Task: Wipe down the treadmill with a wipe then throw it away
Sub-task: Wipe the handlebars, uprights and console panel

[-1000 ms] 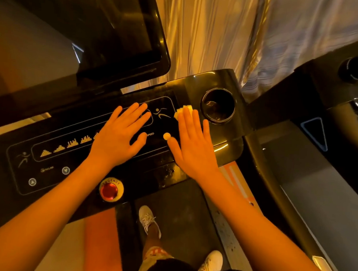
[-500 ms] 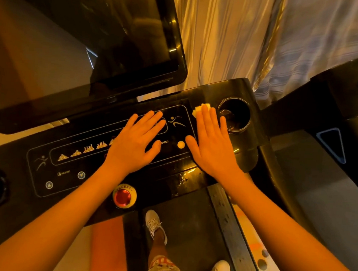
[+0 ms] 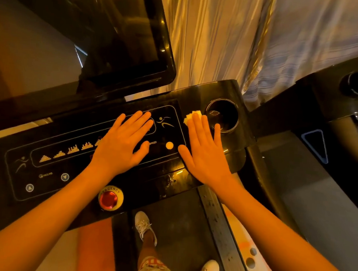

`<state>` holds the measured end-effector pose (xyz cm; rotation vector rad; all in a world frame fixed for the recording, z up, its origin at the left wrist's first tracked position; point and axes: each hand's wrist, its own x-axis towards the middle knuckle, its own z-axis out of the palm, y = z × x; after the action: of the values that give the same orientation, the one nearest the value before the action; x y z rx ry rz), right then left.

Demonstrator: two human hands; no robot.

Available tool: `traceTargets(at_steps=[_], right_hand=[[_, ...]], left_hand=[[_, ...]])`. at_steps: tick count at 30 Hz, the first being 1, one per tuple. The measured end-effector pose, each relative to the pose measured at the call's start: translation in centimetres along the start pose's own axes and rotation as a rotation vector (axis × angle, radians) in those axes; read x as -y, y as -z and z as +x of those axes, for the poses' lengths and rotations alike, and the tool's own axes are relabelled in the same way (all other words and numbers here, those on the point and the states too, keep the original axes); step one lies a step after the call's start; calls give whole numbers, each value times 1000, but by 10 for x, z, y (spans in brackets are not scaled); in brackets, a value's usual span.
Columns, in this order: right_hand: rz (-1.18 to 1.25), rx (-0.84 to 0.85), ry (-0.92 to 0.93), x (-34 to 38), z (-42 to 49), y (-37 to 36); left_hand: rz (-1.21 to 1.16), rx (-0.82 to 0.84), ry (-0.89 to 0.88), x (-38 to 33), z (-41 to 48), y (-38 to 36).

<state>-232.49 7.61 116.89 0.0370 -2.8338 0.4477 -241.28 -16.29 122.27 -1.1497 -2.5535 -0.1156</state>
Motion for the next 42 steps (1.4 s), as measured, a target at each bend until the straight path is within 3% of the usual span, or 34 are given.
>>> traceTargets(at_steps=[8, 16, 23, 31, 38, 42], right_hand=[[-28, -47, -73, -17, 92, 26], [-7, 70, -21, -12, -35, 1], [5, 22, -5, -14, 21, 9], [92, 89, -52, -25, -72, -7], [148, 65, 6, -26, -42, 3], [176, 89, 33, -39, -76, -5]], left_hand=[[-13, 20, 4, 2, 1, 1], [-42, 6, 11, 2, 0, -1], [-18, 17, 5, 1, 1, 1], [-25, 13, 6, 0, 0, -1], [-29, 17, 4, 0, 1, 0], [-40, 17, 11, -1, 1, 1]])
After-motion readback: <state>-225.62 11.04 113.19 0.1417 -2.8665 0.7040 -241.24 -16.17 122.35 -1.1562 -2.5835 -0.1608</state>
